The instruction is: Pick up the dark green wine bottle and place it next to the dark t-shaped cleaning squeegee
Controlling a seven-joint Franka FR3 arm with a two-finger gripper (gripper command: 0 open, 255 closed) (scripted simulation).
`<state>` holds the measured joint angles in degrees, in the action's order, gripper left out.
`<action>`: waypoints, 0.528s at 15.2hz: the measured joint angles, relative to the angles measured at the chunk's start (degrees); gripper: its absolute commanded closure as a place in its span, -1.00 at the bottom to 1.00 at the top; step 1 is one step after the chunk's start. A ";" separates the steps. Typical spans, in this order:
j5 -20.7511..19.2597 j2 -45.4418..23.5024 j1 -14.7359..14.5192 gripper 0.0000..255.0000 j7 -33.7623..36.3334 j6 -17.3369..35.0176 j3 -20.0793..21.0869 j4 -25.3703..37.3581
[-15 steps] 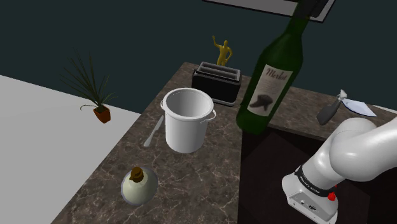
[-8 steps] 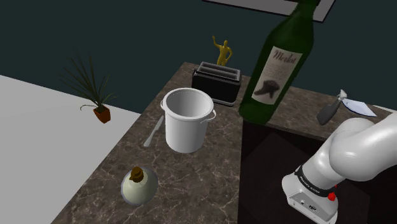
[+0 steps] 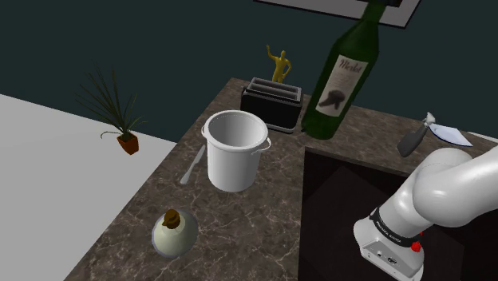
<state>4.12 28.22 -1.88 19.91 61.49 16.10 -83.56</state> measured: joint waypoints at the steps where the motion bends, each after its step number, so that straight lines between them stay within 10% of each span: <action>1: -0.53 0.47 0.13 1.00 -1.85 0.79 -1.49 -1.32; 8: -3.77 2.14 1.18 1.00 -12.06 6.32 -9.64 -8.73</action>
<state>0.35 30.36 -0.70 7.85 67.80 6.46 -92.30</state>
